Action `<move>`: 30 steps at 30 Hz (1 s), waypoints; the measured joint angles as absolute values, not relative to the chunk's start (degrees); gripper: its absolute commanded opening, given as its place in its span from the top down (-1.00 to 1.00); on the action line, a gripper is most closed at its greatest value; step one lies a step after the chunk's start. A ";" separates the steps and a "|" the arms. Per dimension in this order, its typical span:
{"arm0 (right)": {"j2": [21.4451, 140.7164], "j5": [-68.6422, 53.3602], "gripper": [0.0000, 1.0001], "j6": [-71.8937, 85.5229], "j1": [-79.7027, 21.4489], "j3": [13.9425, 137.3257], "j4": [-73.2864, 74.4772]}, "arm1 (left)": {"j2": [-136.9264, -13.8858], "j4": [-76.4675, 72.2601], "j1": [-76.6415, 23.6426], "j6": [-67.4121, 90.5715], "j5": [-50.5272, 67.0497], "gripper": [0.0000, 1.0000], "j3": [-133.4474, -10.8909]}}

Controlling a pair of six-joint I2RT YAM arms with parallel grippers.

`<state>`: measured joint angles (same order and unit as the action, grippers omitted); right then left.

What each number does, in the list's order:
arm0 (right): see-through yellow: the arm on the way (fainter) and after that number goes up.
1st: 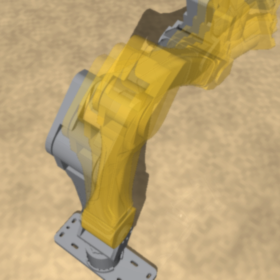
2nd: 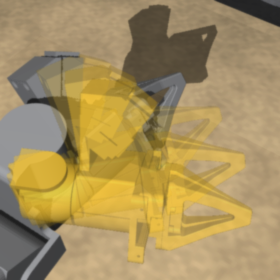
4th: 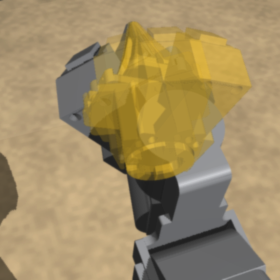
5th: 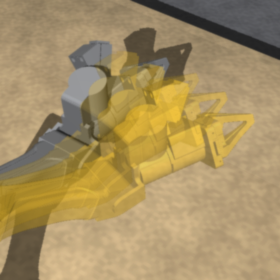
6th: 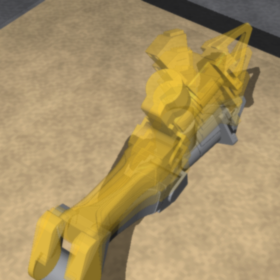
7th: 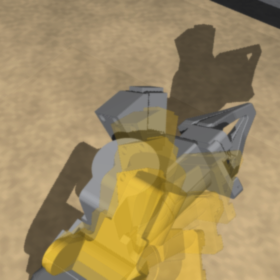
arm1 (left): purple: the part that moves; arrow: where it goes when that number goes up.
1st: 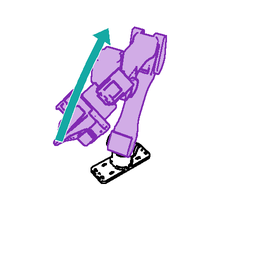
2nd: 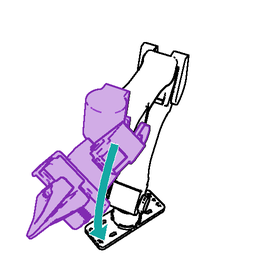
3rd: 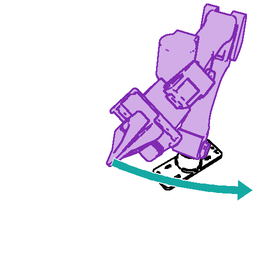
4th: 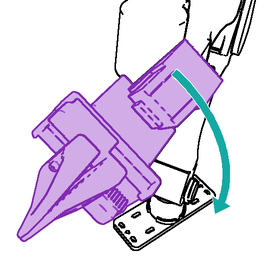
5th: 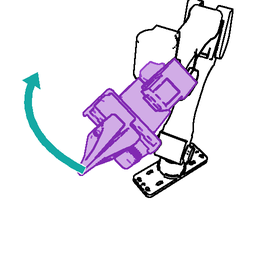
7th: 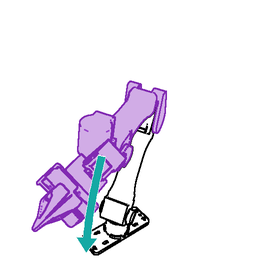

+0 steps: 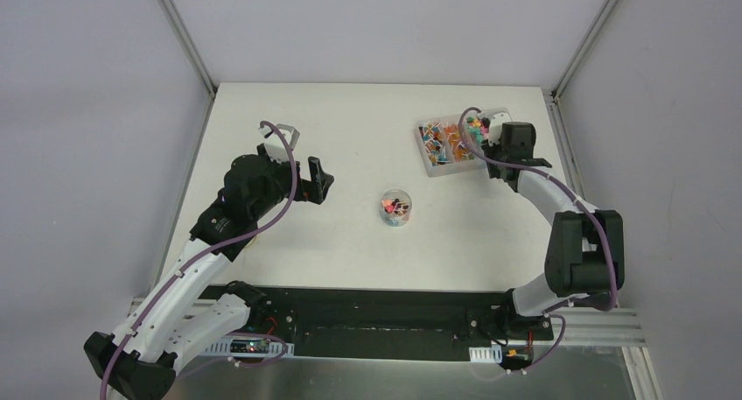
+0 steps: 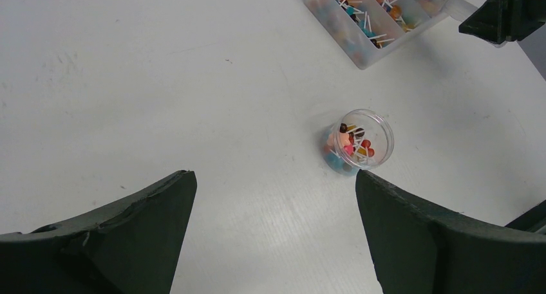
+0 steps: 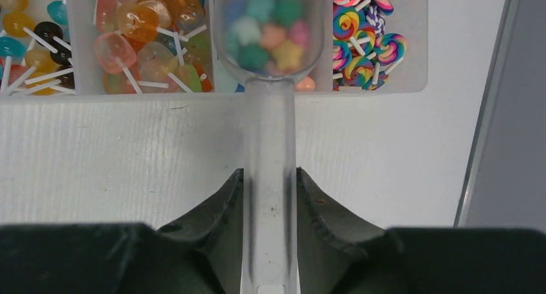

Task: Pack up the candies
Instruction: Scoop the fake candies from the storage box.

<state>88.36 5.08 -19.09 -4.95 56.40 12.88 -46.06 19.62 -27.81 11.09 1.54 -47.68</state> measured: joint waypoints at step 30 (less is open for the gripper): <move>62.52 -5.65 1.00 -14.59 -3.62 39.13 -0.38 | -45.87 19.62 -27.81 11.09 1.48 -0.96 -47.42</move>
